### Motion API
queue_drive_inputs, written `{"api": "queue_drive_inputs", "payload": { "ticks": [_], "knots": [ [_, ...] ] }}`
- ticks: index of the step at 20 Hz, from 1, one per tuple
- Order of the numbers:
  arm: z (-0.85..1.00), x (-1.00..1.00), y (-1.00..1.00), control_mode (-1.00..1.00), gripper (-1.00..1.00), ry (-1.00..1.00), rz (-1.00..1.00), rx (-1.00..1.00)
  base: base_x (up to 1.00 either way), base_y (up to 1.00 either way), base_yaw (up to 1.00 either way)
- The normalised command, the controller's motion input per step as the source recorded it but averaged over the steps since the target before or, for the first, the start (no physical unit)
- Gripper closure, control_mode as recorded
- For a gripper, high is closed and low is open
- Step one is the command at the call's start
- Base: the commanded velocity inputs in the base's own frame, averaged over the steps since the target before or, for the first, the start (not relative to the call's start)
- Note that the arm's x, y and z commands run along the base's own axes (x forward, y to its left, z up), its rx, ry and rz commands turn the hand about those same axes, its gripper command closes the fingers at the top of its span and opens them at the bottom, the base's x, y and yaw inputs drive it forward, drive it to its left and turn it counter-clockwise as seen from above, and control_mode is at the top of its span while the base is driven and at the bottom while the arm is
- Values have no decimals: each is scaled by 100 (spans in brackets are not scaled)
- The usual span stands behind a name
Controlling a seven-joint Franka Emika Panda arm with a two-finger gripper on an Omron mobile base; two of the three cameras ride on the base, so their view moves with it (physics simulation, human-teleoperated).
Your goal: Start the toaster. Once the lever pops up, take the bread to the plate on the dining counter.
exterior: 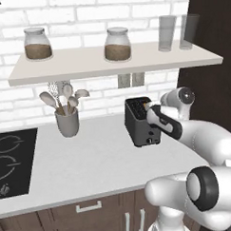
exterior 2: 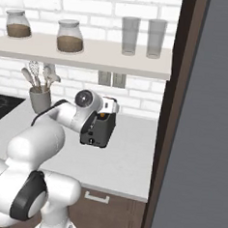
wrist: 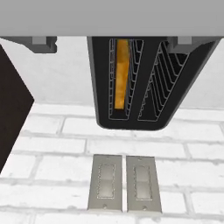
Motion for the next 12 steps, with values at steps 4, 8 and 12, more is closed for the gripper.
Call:
{"api": "queue_drive_inputs", "payload": {
  "ticks": [4,8,12],
  "knots": [
    [0,13,4,-100,-100,0,0,0,0,0,0],
    [0,13,12,-100,-100,0,0,0,0,0,0],
    [0,11,8,-100,-100,0,0,0,0,0,0]
  ]
}}
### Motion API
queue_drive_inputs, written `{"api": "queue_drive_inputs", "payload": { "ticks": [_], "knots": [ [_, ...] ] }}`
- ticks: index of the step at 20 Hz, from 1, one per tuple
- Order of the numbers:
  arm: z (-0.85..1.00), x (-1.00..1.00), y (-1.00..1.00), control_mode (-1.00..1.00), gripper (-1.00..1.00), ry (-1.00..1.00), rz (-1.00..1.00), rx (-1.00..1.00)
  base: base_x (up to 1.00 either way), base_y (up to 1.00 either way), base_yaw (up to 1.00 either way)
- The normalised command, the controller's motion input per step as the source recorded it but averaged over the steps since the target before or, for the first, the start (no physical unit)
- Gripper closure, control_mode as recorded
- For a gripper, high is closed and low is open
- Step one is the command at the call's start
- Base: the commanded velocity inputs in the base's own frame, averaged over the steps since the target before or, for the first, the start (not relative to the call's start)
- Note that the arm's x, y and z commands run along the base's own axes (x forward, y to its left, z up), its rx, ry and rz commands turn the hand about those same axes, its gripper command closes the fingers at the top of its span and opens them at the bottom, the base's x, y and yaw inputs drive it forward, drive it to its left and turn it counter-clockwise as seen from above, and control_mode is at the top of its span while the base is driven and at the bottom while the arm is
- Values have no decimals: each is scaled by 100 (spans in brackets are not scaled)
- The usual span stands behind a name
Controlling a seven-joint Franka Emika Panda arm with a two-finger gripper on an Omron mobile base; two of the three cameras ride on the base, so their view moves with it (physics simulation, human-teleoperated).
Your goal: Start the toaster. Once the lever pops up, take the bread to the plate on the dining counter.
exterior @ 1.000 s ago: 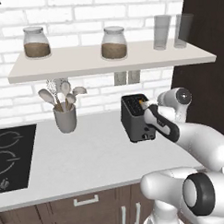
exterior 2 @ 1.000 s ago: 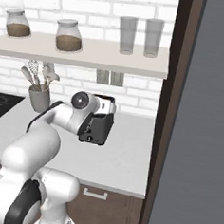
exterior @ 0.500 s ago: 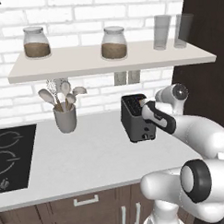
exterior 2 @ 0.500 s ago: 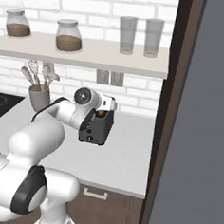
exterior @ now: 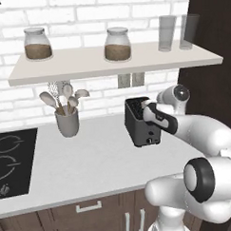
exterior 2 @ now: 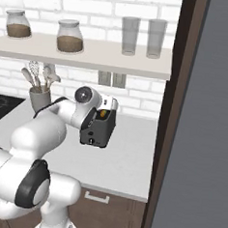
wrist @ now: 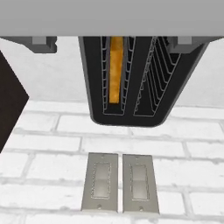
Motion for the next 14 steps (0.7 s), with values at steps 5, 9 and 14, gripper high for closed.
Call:
{"api": "queue_drive_inputs", "payload": {
  "ticks": [5,9,14],
  "knots": [
    [-4,0,0,-100,-100,0,0,0,0,0,0],
    [-10,0,0,-100,-100,0,0,0,0,0,0],
    [-14,0,0,-100,-100,1,0,0,0,0,0]
  ]
}}
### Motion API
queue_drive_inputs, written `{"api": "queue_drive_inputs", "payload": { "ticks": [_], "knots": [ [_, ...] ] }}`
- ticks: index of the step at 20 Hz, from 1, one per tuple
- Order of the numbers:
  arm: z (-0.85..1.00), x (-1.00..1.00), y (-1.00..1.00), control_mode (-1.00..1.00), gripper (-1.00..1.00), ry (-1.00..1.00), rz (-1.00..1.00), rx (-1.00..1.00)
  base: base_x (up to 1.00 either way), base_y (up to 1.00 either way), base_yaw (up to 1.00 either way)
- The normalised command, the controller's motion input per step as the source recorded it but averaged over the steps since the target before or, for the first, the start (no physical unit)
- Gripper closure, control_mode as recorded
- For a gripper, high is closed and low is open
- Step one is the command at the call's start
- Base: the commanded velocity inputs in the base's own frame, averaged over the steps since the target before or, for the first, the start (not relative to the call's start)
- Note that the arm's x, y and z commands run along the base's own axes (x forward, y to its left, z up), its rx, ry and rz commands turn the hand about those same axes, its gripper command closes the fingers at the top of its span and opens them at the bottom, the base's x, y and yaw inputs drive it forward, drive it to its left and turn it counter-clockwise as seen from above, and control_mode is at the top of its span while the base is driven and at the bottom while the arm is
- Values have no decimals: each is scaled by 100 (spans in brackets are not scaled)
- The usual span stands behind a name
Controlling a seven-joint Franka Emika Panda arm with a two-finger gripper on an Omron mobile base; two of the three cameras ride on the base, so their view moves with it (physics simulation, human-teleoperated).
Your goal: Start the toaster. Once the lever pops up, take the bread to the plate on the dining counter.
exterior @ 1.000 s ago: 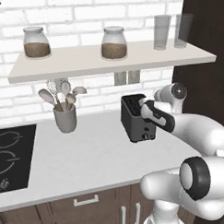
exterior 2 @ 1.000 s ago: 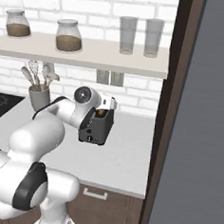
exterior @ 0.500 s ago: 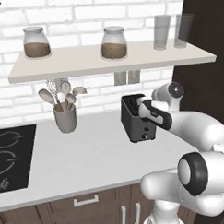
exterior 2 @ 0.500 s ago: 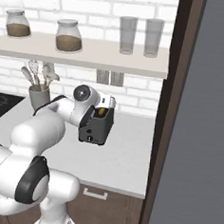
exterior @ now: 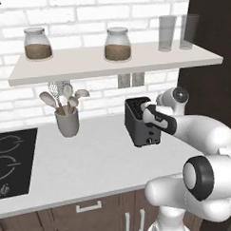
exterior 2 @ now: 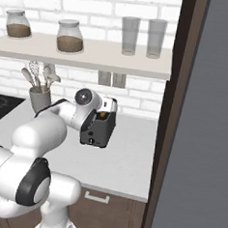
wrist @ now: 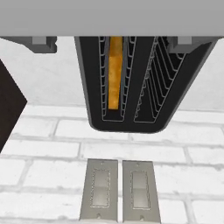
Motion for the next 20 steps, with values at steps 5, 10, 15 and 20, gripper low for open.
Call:
{"api": "queue_drive_inputs", "payload": {
  "ticks": [5,10,15,20],
  "knots": [
    [-13,0,0,-100,-100,1,0,0,0,0,0],
    [-5,0,0,-100,-100,1,0,0,0,0,0],
    [0,0,0,-100,-100,0,0,0,0,0,0],
    [0,2,5,-100,-100,0,0,0,0,0,0]
  ]
}}
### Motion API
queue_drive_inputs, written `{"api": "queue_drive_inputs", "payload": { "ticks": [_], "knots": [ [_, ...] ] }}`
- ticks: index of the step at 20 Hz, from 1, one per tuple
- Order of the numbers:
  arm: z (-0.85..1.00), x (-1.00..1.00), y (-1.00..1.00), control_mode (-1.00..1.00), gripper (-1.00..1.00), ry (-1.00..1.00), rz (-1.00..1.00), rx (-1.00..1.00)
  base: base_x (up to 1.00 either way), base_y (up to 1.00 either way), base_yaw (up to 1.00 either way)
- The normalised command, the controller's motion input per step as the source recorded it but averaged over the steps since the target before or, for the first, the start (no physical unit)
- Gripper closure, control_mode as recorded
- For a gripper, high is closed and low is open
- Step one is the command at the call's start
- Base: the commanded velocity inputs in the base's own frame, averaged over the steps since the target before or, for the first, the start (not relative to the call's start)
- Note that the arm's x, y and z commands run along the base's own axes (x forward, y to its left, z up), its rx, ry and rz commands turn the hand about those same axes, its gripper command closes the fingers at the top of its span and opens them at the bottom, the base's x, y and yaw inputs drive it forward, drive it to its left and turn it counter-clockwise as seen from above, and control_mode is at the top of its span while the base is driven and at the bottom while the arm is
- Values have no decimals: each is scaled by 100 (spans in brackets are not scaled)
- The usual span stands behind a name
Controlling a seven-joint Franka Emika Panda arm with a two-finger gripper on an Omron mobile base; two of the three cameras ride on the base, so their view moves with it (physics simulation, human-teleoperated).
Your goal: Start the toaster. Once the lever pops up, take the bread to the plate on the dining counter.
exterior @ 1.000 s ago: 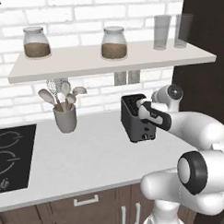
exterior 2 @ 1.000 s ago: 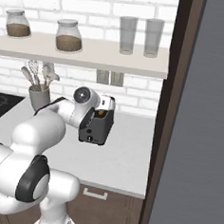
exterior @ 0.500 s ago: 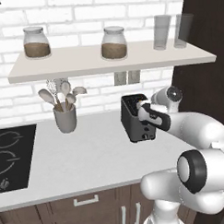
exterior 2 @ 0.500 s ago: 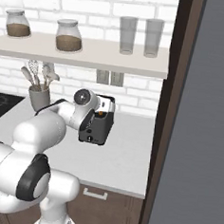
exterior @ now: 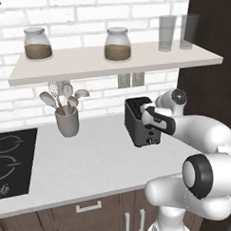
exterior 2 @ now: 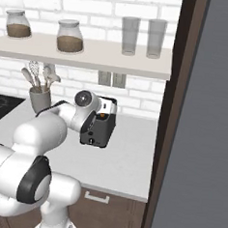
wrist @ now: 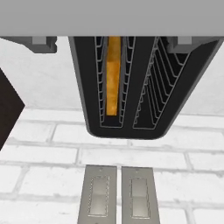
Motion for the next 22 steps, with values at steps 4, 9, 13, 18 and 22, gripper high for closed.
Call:
{"api": "queue_drive_inputs", "payload": {
  "ticks": [4,9,13,18,22],
  "knots": [
    [0,1,7,-100,-100,1,0,0,0,0,0],
    [0,2,0,-100,-100,0,0,0,0,0,0],
    [0,1,0,-100,-100,0,0,0,0,0,0],
    [0,4,0,-100,-100,0,0,0,0,0,0],
    [0,4,0,-100,-100,0,0,0,0,0,0]
  ]
}}
